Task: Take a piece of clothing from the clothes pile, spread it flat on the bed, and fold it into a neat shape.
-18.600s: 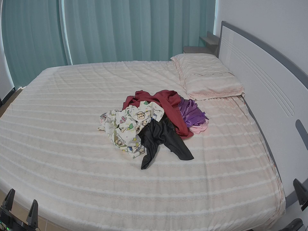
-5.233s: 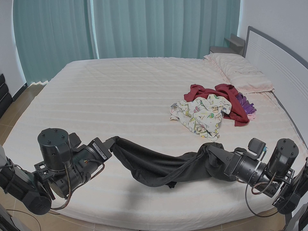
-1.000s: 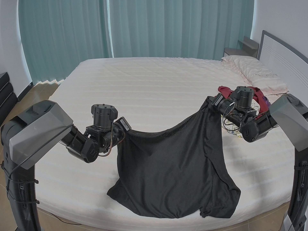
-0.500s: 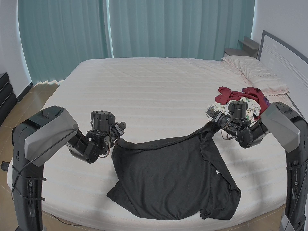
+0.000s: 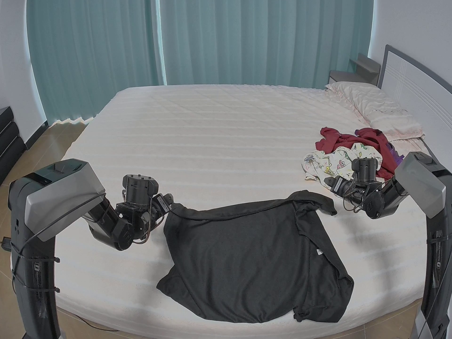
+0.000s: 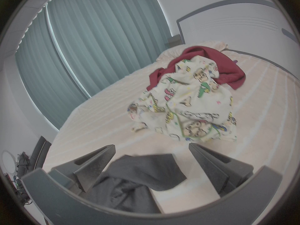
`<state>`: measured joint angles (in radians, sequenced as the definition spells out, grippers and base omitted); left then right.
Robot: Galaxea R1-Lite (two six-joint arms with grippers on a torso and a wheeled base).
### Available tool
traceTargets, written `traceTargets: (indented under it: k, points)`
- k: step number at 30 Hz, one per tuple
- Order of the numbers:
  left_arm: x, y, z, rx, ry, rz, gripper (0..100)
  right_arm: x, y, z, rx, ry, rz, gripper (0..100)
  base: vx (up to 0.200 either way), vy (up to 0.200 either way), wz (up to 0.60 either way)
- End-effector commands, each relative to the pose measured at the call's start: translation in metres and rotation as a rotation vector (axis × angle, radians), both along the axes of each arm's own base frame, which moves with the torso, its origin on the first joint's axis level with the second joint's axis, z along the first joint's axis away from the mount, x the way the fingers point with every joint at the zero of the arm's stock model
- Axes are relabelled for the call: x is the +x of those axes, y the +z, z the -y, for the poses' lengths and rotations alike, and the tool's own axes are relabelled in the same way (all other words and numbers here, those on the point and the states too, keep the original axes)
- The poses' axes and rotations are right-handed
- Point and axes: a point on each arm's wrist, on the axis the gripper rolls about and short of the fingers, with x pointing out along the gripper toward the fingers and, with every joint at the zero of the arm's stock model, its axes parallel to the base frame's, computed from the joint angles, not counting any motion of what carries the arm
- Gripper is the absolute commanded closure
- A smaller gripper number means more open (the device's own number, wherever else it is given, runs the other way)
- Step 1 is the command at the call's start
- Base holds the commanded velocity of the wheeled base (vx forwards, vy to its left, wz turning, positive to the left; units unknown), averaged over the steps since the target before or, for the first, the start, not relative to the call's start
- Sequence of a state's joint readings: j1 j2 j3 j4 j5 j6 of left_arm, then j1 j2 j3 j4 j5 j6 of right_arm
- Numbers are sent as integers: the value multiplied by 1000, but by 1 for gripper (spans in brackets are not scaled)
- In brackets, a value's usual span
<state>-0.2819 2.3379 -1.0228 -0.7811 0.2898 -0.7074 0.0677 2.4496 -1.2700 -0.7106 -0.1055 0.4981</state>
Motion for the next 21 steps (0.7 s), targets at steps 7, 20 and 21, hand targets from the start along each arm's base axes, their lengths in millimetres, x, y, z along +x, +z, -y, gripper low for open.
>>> traceTargets:
  k: [7, 20, 21]
  points:
    - [-64, 31, 7, -196, -68, -42, 0, -85, -15, -4, -32, 151, -159, 0, 0, 0, 0]
    - [-107, 1, 5, -346, -103, -64, 0, -171, -71, -40, -132, 352, -174, 0, 0, 0, 0]
    - [-107, -4, 5, -343, -106, -70, 0, -172, -75, -42, -159, 371, -174, 0, 0, 0, 0]
